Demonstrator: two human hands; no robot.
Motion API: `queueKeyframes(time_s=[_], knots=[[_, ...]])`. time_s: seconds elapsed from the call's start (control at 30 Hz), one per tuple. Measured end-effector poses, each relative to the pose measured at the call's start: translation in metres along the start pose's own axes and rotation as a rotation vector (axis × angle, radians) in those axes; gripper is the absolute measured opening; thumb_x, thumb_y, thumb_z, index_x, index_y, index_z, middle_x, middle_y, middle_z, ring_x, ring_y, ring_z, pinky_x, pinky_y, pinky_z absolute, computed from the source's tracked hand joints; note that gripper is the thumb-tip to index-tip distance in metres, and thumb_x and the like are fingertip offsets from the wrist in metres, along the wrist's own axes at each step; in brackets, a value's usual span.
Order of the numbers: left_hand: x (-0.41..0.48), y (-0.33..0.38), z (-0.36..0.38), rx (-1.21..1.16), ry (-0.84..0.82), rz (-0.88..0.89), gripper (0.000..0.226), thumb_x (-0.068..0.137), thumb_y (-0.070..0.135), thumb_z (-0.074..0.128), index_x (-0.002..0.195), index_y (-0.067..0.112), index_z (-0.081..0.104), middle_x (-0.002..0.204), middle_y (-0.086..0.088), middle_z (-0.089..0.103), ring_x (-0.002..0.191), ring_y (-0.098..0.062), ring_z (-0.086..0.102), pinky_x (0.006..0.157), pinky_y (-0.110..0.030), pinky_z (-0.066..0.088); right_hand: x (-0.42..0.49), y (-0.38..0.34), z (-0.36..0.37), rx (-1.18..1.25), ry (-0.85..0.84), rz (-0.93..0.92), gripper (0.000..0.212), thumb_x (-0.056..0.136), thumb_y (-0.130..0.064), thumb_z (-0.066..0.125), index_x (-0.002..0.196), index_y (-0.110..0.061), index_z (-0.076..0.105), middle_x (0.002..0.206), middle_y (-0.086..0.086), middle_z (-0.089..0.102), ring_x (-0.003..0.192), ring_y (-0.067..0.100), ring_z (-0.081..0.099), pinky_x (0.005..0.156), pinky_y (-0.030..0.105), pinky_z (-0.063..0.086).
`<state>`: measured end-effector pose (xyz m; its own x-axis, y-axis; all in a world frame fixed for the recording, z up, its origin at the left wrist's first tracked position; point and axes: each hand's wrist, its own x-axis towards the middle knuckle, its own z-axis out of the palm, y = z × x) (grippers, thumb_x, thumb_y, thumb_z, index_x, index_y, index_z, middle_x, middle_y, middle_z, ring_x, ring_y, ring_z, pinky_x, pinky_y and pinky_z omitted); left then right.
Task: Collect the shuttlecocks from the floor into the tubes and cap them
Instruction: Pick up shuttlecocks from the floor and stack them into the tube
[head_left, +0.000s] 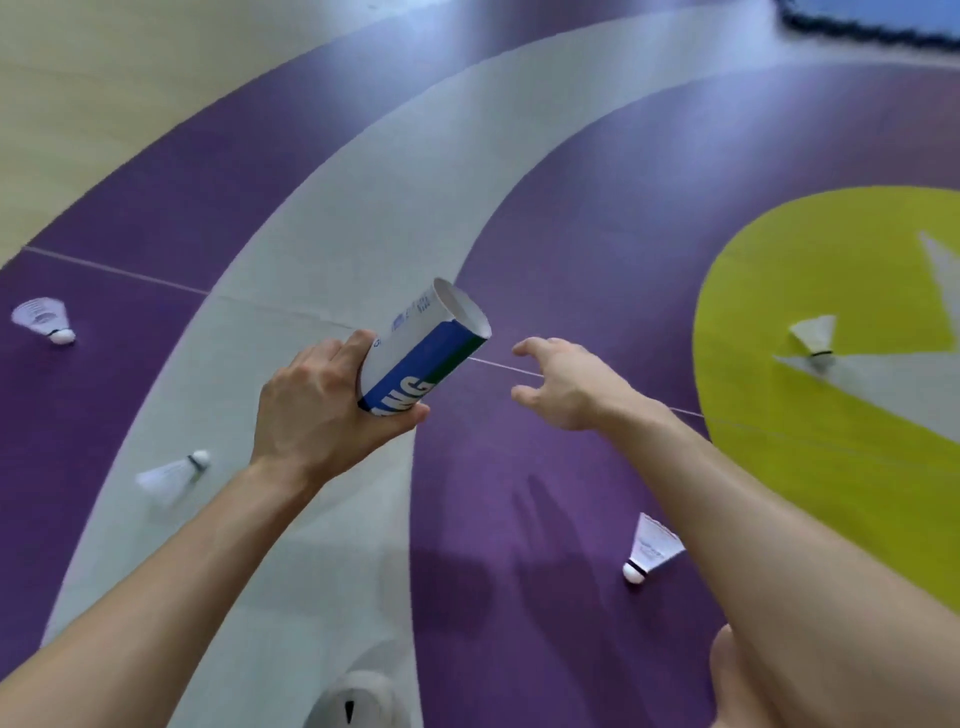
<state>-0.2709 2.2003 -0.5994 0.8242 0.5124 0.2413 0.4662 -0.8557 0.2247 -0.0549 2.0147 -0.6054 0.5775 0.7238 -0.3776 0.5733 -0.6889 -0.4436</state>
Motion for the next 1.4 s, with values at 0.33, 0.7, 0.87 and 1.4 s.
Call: queueKeyframes(time_s=[0.33, 0.7, 0.87, 1.4], knots=[[0.083, 0.146, 0.069, -0.004, -0.22, 0.287, 0.075, 0.069, 0.088, 0.073, 0.116, 0.033, 0.052, 0.093, 0.004, 0.066, 0.076, -0.025, 0.063, 0.069, -0.037, 0.05, -0.056, 0.168, -0.019, 0.053, 0.153, 0.33, 0.056, 0.095, -0.043, 0.063, 0.147, -0.026, 0.054, 0.146, 0.003, 0.056, 0.136, 0.026, 0.054, 0.114, 0.042, 0.045], [0.145, 0.304, 0.032, 0.228, -0.609, 0.521, 0.069, 0.079, 0.076, 0.082, 0.123, 0.033, 0.049, 0.094, 0.004, 0.074, 0.073, -0.016, 0.072, 0.073, -0.038, 0.064, -0.14, 0.262, -0.086, 0.171, 0.181, 0.526, 0.064, 0.096, -0.039, 0.066, 0.155, -0.025, 0.047, 0.158, 0.005, 0.048, 0.142, 0.028, 0.05, 0.11, 0.039, 0.045], [0.166, 0.364, 0.011, 0.222, -0.682, 0.535, 0.065, 0.081, 0.072, 0.083, 0.121, 0.035, 0.047, 0.095, 0.005, 0.071, 0.071, -0.009, 0.066, 0.061, -0.024, 0.048, -0.162, 0.284, -0.124, 0.209, 0.247, 0.564, 0.066, 0.095, -0.035, 0.067, 0.156, -0.027, 0.045, 0.16, 0.004, 0.047, 0.142, 0.027, 0.051, 0.108, 0.038, 0.046], [0.222, 0.417, 0.067, 0.191, -0.792, 0.625, 0.077, 0.065, 0.085, 0.083, 0.12, 0.033, 0.063, 0.102, 0.0, 0.075, 0.092, -0.025, 0.073, 0.087, -0.043, 0.064, -0.144, 0.333, -0.136, 0.091, 0.248, 0.553, 0.065, 0.096, -0.037, 0.072, 0.155, -0.021, 0.049, 0.16, 0.005, 0.049, 0.145, 0.025, 0.048, 0.116, 0.033, 0.039]])
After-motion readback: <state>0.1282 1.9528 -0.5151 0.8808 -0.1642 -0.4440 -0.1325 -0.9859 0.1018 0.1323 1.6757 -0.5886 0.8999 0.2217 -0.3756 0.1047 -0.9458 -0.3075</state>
